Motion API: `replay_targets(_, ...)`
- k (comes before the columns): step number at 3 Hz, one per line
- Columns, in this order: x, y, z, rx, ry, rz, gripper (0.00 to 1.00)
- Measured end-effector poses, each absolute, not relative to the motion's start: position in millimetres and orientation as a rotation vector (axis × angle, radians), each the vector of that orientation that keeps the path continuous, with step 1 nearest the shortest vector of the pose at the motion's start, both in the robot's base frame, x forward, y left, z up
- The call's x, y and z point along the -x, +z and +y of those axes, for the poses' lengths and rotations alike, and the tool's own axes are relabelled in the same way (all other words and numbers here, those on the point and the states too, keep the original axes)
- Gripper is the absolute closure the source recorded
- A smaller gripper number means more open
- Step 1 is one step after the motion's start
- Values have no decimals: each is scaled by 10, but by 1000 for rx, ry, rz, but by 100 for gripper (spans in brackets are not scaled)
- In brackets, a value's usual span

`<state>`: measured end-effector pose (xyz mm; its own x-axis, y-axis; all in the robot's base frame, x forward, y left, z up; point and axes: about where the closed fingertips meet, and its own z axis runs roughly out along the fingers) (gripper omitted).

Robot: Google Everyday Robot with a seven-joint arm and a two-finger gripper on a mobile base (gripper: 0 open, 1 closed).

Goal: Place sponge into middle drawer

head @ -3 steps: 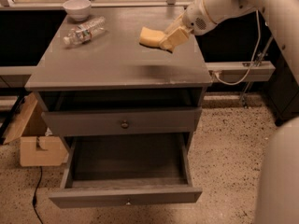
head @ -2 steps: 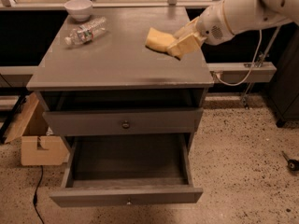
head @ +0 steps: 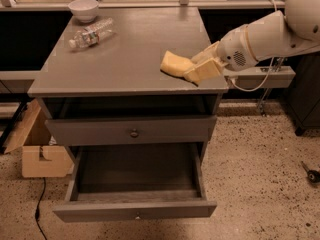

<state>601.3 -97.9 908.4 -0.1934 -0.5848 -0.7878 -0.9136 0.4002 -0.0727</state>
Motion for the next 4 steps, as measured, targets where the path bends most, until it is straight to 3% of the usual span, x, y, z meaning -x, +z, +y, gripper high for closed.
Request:
replay_targets(2, -5783, 8795, -941, 1298, 553, 1930, 100)
replay_targets(4, -4808, 7312, -763, 1231, 670, 2128, 100)
